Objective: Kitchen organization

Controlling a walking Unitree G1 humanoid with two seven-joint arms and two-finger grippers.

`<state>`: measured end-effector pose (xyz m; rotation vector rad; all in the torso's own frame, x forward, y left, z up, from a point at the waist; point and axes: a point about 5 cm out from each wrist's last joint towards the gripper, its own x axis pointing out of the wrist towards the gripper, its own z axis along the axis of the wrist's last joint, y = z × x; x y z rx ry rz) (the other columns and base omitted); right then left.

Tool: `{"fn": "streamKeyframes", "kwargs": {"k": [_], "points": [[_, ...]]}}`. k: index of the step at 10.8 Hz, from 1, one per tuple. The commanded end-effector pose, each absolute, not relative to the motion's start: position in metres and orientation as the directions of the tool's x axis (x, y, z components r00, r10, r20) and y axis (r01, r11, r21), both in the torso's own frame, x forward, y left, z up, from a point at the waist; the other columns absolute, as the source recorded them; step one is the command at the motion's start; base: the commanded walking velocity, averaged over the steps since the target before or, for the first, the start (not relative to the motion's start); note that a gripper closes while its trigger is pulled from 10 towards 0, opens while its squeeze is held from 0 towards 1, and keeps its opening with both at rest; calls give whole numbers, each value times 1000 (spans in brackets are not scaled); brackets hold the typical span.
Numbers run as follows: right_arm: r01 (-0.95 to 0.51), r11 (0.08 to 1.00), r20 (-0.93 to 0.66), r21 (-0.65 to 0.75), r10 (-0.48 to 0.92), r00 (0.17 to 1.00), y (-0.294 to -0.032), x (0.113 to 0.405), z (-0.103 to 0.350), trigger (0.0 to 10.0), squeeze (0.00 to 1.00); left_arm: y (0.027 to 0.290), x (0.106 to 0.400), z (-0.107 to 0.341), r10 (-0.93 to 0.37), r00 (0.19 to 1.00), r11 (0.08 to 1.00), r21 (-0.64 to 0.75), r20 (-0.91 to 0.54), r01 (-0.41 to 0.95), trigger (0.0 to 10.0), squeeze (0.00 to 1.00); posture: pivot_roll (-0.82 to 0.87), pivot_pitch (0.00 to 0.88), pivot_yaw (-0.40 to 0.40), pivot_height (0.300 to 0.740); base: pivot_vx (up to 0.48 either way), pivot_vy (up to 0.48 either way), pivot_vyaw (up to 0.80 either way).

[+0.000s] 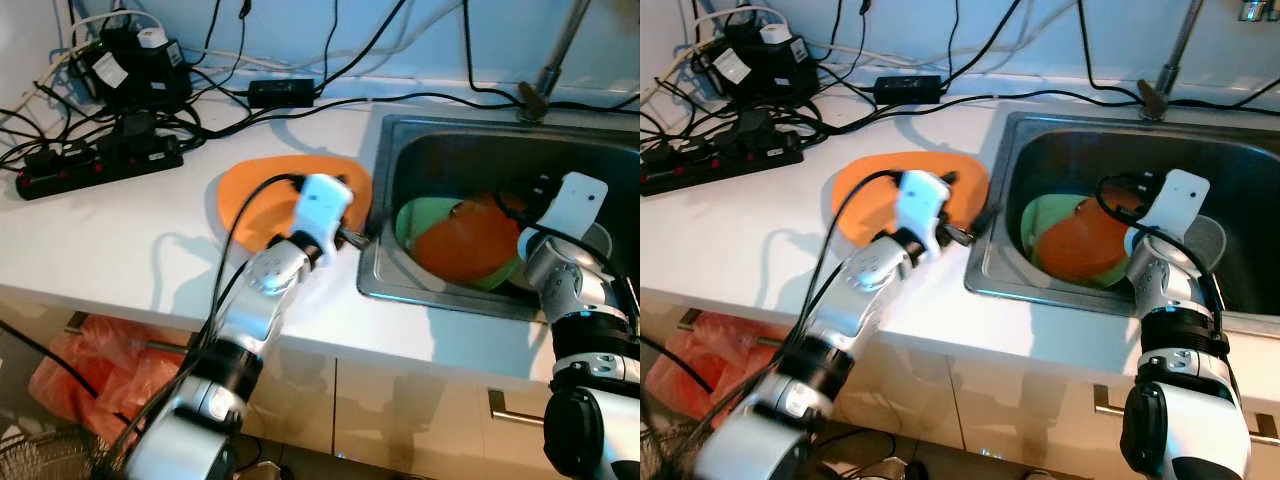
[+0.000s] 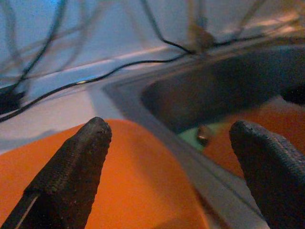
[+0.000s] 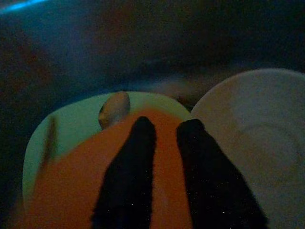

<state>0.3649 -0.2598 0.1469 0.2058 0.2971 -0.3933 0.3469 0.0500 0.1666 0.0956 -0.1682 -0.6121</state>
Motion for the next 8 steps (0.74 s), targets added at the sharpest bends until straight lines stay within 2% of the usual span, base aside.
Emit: {"fn": "streamKeyframes", "kwargs": {"k": [1, 2, 6, 8], "points": [[399, 907, -351, 136, -332, 876, -259, 363, 137, 10000, 1000, 60, 347, 164, -524, 843, 851, 106, 119, 514, 10000, 0, 18, 63, 47, 740, 0, 0, 0], [385, 913, -359, 131, -318, 877, -257, 363, 134, 10000, 1000, 67, 346, 163, -490, 863, 872, 86, 125, 483, 10000, 0, 21, 61, 45, 740, 0, 0, 0], [321, 936, -348, 146, -255, 902, -245, 368, 136, 10000, 1000, 81, 344, 166, -461, 881, 884, 146, 111, 444, 10000, 0, 22, 49, 39, 740, 0, 0, 0], [253, 954, -345, 159, -187, 920, -236, 366, 138, 10000, 1000, 79, 335, 171, -494, 860, 857, 240, 128, 457, 10000, 0, 22, 42, 38, 740, 0, 0, 0]]}}
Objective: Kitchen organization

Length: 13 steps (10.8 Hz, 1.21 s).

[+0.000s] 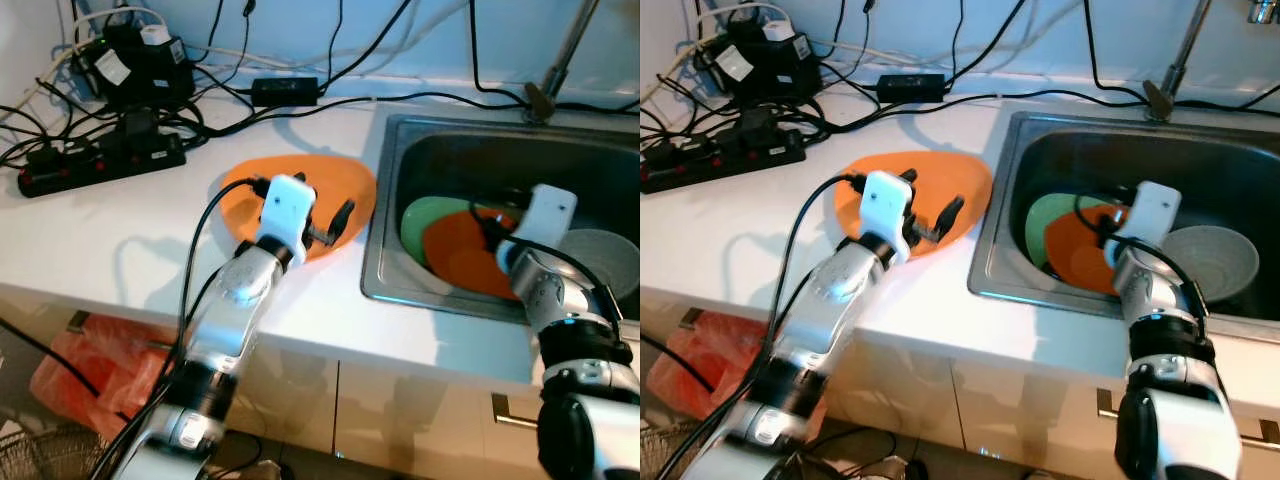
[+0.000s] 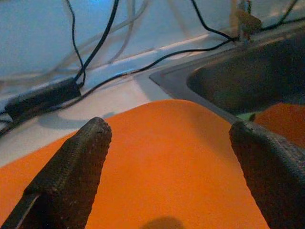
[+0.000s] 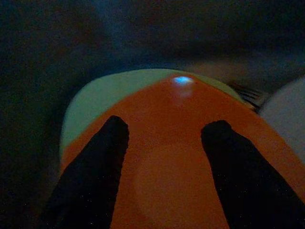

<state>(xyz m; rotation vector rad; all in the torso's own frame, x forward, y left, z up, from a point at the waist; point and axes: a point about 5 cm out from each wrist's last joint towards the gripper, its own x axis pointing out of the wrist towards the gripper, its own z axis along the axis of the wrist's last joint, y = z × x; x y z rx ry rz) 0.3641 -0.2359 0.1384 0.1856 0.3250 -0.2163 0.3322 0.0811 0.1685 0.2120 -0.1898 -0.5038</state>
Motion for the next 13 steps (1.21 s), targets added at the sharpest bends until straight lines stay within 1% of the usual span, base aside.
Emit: {"fn": "streamKeyframes", "kwargs": {"k": [1, 3, 4, 5, 6, 8, 9, 10, 11, 12, 13], "points": [[200, 968, -343, 155, -137, 929, -229, 363, 138, 10000, 1000, 81, 328, 173, -513, 847, 838, 294, 137, 460, 10000, 0, 25, 38, 37, 740, 0, 0, 0], [130, 981, -345, 145, -73, 936, -220, 356, 137, 10000, 1000, 81, 320, 178, -554, 820, 796, 379, 144, 472, 10000, 0, 33, 38, 36, 740, 0, 0, 0], [87, 984, -346, 154, -29, 938, -215, 353, 138, 10000, 1000, 83, 314, 176, -555, 826, 793, 363, 99, 489, 10000, 0, 33, 38, 36, 740, 0, 0, 0], [7, 985, -334, 170, 51, 941, -203, 346, 144, 10000, 1000, 87, 311, 170, -540, 839, 805, 339, 74, 488, 10000, 0, 34, 33, 41, 740, 0, 0, 0], [-42, 986, -311, 160, 91, 946, -197, 343, 149, 10000, 1000, 90, 309, 173, -515, 850, 822, 346, 114, 452, 10000, 0, 35, 33, 41, 740, 0, 0, 0], [-88, 989, -244, 119, 115, 963, -190, 335, 156, 10000, 1000, 102, 301, 180, -418, 889, 880, 324, 188, 346, 10000, 0, 36, 29, 44, 740, 0, 0, 0], [-88, 989, -227, 122, 114, 967, -188, 333, 158, 10000, 867, 105, 299, 182, -391, 898, 895, 308, 202, 321, 10000, 0, 38, 28, 44, 740, 0, 0, 0], [-105, 989, -202, 100, 124, 972, -183, 328, 160, 10000, 404, 110, 297, 184, -354, 909, 912, 296, 222, 283, 10000, 0, 39, 27, 45, 740, 0, 0, 0], [-111, 989, -187, 102, 129, 974, -179, 325, 160, 10000, 302, 114, 297, 184, -332, 915, 922, 285, 227, 264, 10000, 0, 39, 27, 45, 740, 0, 0, 0], [-123, 987, -181, 101, 140, 974, -175, 323, 160, 10000, 125, 116, 297, 182, -320, 921, 926, 277, 223, 255, 10000, 0, 37, 26, 47, 740, 0, 0, 0], [-131, 986, -172, 100, 146, 974, -172, 321, 161, 10000, 125, 118, 297, 181, -310, 924, 930, 271, 224, 247, 10000, 0, 36, 26, 46, 740, 0, 0, 0]]}}
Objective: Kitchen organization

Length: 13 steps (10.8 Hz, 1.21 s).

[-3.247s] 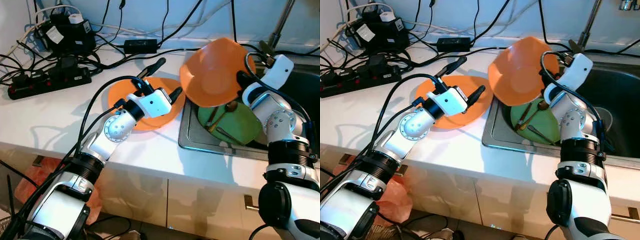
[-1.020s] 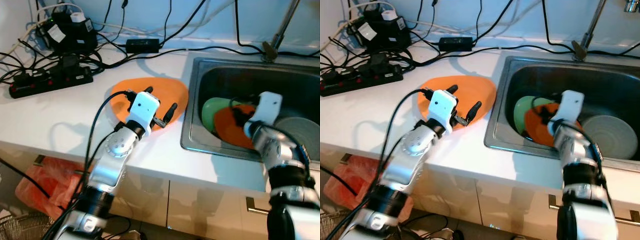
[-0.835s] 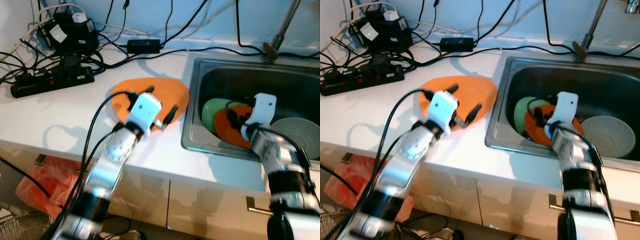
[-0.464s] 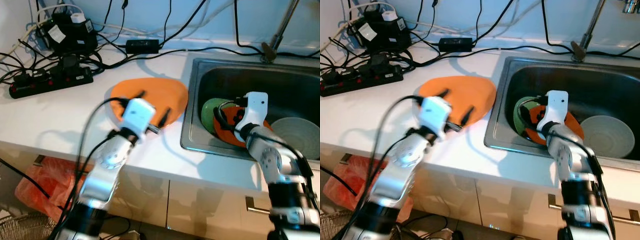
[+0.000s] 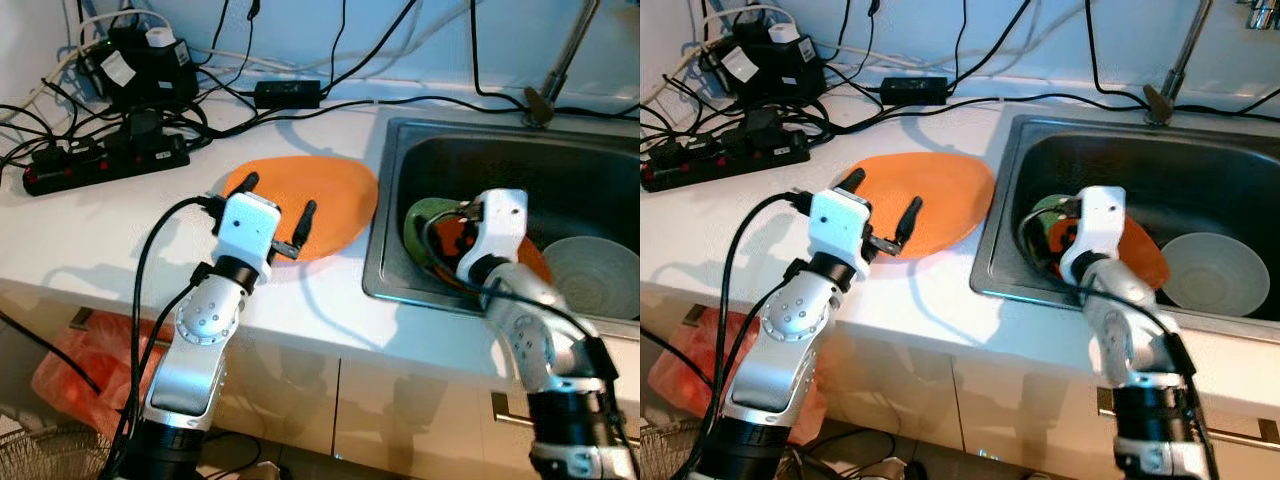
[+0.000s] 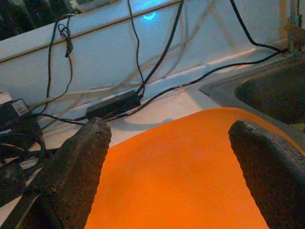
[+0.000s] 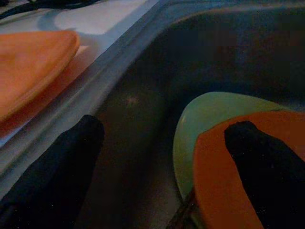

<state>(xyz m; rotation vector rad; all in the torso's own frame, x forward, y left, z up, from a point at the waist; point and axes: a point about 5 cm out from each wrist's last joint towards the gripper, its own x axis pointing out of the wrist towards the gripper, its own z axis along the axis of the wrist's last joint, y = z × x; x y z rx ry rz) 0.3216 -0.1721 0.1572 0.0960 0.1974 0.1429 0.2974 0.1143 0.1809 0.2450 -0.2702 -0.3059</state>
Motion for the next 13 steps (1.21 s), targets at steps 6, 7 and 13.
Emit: {"fn": "streamKeyframes", "kwargs": {"k": [6, 7, 13], "points": [[-130, 987, -173, 92, 144, 974, -174, 318, 161, 10000, 31, 110, 283, 180, -469, 856, 843, 400, 218, 360, 10000, 0, 33, 26, 42, 740, 0, 0, 0], [-129, 988, -175, 91, 143, 974, -174, 318, 161, 10000, 8, 108, 282, 181, -494, 839, 830, 412, 228, 377, 10000, 0, 32, 28, 40, 740, 0, 0, 0], [-121, 988, -174, 100, 137, 975, -174, 320, 163, 10000, 0, 110, 277, 166, -612, 771, 723, 519, 176, 455, 10000, 0, 32, 25, 41, 740, 0, 0, 0]]}}
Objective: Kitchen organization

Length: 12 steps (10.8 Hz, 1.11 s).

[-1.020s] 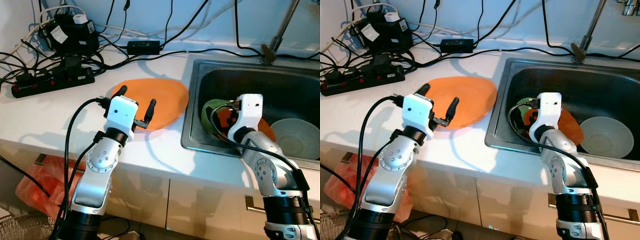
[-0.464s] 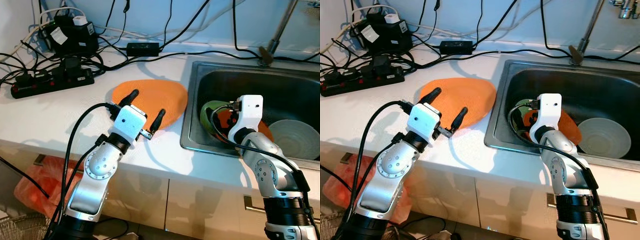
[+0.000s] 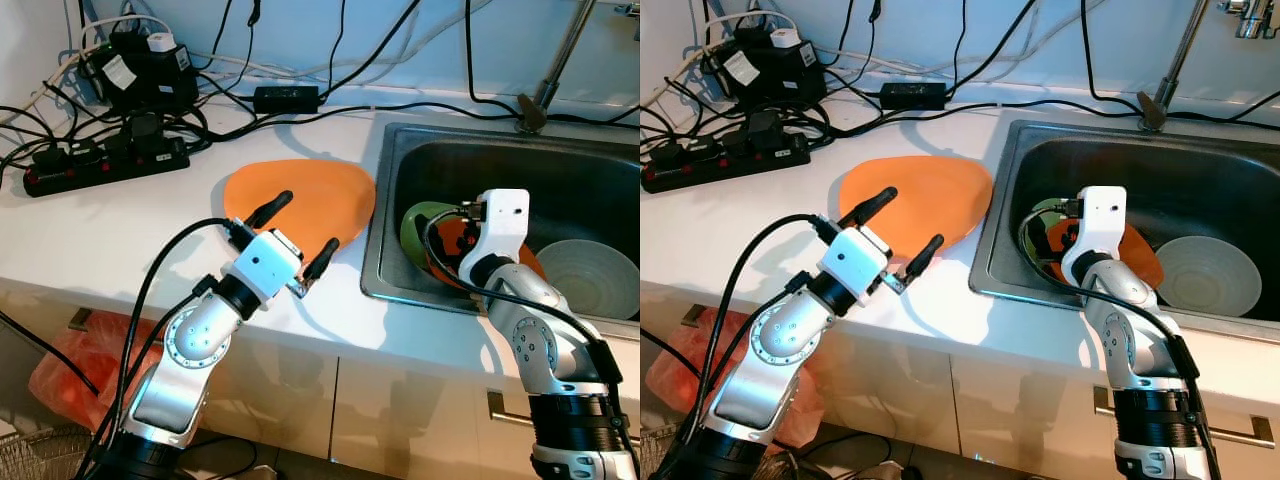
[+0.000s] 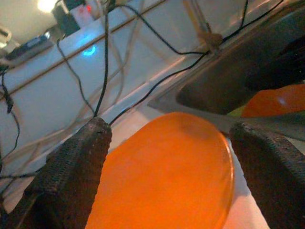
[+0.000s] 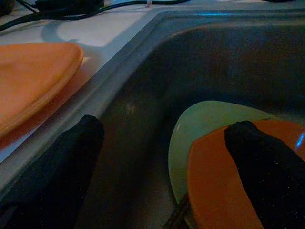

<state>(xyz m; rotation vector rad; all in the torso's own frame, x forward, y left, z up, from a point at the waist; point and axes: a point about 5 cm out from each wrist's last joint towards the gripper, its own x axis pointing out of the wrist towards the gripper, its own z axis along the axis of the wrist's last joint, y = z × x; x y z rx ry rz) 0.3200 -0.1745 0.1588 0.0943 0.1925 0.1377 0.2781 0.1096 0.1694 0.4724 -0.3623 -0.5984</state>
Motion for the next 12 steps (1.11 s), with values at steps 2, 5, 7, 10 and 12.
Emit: {"fn": "streamKeyframes", "kwargs": {"k": [2, 5, 7, 10, 12], "points": [[-162, 980, -202, 116, 183, 962, -174, 316, 162, 10000, 0, 109, 276, 160, -648, 747, 694, 519, 149, 499, 10000, 0, 30, 26, 46, 740, 0, 0, 0], [-286, 953, -256, 102, 303, 918, -172, 304, 161, 10000, 0, 109, 276, 146, -692, 719, 613, 580, 65, 537, 10000, 0, 18, 29, 45, 740, 0, 0, 0], [-406, 909, -302, 92, 414, 859, -173, 298, 170, 10000, 0, 115, 281, 141, -705, 709, 558, 624, 9, 547, 10000, 0, 11, 28, 49, 740, 0, 0, 0], [-449, 891, -309, 68, 447, 839, -179, 298, 181, 10000, 0, 120, 294, 136, -698, 713, 455, 726, -69, 515, 10000, 0, 11, 27, 52, 740, 0, 0, 0], [-477, 875, -300, 80, 478, 826, -170, 297, 185, 10000, 0, 127, 307, 136, -693, 707, 336, 805, -141, 489, 10000, 0, 12, 27, 56, 740, 0, 0, 0]]}}
